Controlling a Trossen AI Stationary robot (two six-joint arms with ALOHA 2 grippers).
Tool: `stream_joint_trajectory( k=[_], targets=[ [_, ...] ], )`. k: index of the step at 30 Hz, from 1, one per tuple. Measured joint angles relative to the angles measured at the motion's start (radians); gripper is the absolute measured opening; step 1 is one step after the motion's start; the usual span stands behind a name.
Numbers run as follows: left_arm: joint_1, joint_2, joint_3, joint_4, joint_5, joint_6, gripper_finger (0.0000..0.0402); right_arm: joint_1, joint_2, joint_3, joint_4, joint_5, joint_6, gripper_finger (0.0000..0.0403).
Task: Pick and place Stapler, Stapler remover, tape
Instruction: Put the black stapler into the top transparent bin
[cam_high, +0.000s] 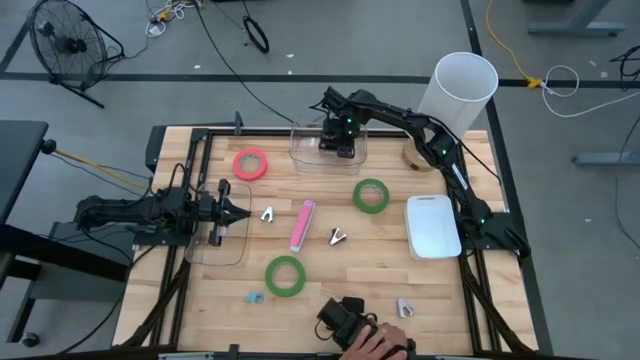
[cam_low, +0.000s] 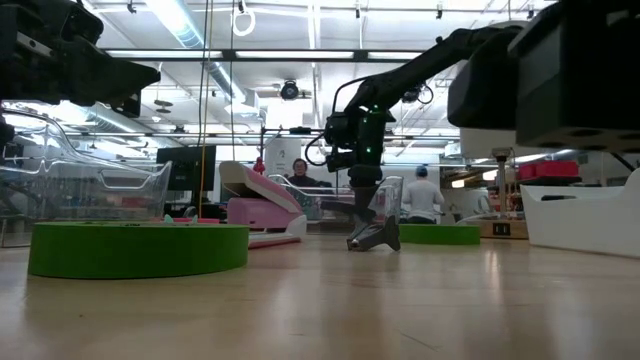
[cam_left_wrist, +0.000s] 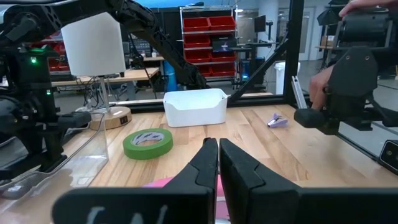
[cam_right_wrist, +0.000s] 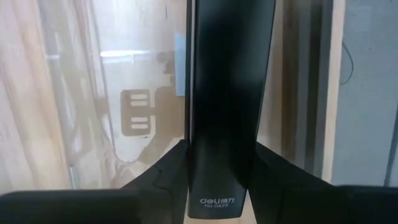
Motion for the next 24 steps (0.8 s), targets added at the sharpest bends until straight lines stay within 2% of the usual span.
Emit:
stream_joint_trajectory(
  k=[17, 24],
  targets=[
    [0.000, 0.000, 0.000, 0.000, 0.000, 0.000, 0.0018, 0.001, 0.000, 0.000, 0.027, 0.000, 0.037, 0.0148],
    [0.000, 0.000, 0.000, 0.000, 0.000, 0.000, 0.0018, 0.001, -0.001, 0.000, 0.032, 0.000, 0.072, 0.0202]
  ],
)
